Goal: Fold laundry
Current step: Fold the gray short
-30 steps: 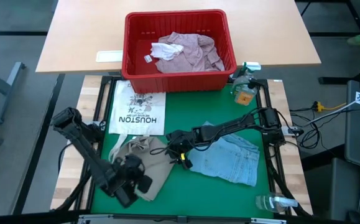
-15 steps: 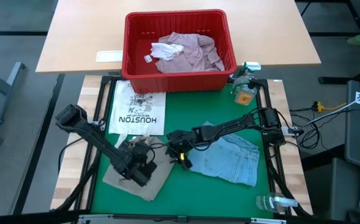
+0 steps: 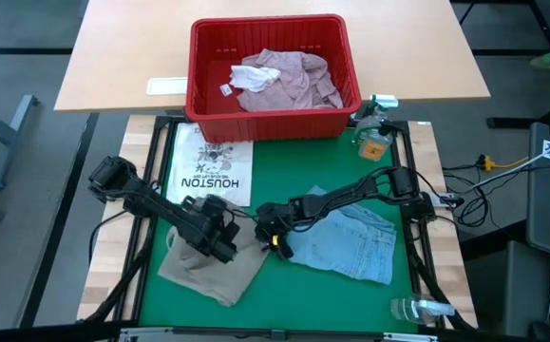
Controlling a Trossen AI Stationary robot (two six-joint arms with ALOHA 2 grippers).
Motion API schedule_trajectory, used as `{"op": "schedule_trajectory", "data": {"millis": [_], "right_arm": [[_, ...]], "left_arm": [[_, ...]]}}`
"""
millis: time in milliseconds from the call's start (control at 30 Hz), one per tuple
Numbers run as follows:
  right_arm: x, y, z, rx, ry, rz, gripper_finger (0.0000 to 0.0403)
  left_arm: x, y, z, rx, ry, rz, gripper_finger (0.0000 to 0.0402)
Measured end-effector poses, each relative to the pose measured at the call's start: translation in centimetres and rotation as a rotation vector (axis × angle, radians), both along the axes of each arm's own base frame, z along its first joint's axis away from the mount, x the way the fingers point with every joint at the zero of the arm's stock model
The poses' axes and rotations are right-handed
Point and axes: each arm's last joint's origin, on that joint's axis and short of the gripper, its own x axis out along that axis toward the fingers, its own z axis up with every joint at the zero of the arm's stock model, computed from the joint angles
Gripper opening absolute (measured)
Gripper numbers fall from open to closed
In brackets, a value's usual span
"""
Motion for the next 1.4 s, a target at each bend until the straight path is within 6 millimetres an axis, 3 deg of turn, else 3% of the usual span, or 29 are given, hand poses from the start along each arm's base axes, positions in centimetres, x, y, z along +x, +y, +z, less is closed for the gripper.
{"op": "schedule_trajectory", "data": {"millis": [367, 500, 733, 933, 1200, 1400], "right_arm": [[-0.1, 0.0, -0.6, 0.015, 0.036, -0.019, 0.0220], [-0.1, 0.0, -0.6, 0.015, 0.037, -0.019, 0.0220], [-0.1, 0.0, -0.6, 0.013, 0.036, -0.022, 0.0220], [-0.1, 0.0, -0.6, 0.014, 0.034, -0.024, 0.0220], [-0.1, 0.0, -0.7, 0.015, 0.033, -0.024, 0.0220], [-0.1, 0.0, -0.6, 0.015, 0.031, -0.024, 0.0220]], "left_arm": [[-1.1, 2.7, 0.9, 0.088, 0.212, 0.083, 0.0001], [-1.6, 2.8, 2.9, 0.016, 0.227, 0.104, 0.0000], [-2.9, 0.3, 8.0, -0.455, 0.128, 0.029, 0.0000], [-4.9, -3.1, 9.0, -0.719, 0.147, 0.019, 0.0006], [-6.7, -5.9, 8.9, -0.744, 0.162, 0.056, 0.0088], [-6.5, -6.9, 8.8, -0.691, 0.026, -0.016, 0.0143]]}}
